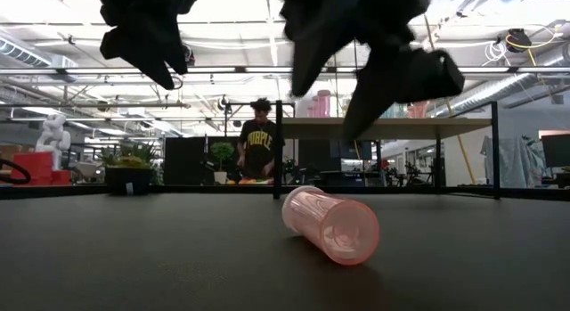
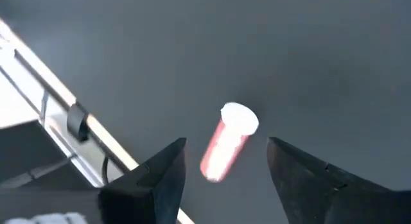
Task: Pick and place medicine bottles onto shelf by color
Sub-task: Put the pink pill bottle on the shelf aligned with the other pink pill bottle
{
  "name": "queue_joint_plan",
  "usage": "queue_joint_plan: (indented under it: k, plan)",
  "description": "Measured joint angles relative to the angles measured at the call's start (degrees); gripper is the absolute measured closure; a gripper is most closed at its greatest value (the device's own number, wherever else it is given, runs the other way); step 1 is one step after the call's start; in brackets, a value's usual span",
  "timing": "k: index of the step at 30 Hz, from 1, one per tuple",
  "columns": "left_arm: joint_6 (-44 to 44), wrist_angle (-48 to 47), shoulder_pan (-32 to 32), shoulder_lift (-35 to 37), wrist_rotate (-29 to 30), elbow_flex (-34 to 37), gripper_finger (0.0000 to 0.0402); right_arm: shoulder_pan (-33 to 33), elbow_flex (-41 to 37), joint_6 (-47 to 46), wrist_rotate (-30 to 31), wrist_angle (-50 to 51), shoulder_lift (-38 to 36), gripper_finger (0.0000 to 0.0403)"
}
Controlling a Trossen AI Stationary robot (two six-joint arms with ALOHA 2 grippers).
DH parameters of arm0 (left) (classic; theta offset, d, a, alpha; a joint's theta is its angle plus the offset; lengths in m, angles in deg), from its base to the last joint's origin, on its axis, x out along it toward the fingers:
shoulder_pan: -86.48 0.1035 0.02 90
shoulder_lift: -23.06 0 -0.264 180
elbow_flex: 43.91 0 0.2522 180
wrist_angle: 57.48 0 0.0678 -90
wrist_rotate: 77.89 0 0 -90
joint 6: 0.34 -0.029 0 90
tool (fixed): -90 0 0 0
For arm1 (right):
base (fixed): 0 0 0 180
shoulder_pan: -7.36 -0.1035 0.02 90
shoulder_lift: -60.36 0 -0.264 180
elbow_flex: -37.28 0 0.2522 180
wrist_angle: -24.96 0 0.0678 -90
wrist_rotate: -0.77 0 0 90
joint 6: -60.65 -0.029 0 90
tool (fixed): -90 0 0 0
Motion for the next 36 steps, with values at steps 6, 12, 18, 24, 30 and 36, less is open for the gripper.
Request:
queue_joint_plan:
  k: [6,12,18,24,30,36]
  plan:
    - [-0.81,-0.02,-1.06,0.00,0.06,0.00,0.0190,0.45,1.40,-4.98,0.00,-1.30,3.90,0.0197]
    - [-1.51,-0.47,-1.07,0.00,0.52,-0.02,0.0190,0.47,1.40,-6.19,-1.69,-2.92,7.27,0.0197]
    - [-2.04,-1.56,-1.07,0.00,0.53,-0.02,0.0190,0.61,1.49,-6.88,-3.33,-4.59,9.36,0.0198]
    - [-2.56,-2.75,-1.07,0.00,0.68,-0.02,0.0190,1.24,1.49,-5.28,-3.47,-3.77,9.64,0.0239]
    - [-2.58,-4.25,-1.07,0.00,1.61,-0.02,0.0190,1.87,1.48,-2.87,-4.04,-3.25,9.56,0.0306]
    - [-2.83,-4.54,-1.07,0.00,1.60,-0.02,0.0190,1.93,1.25,0.18,1.58,-1.49,6.87,0.0296]
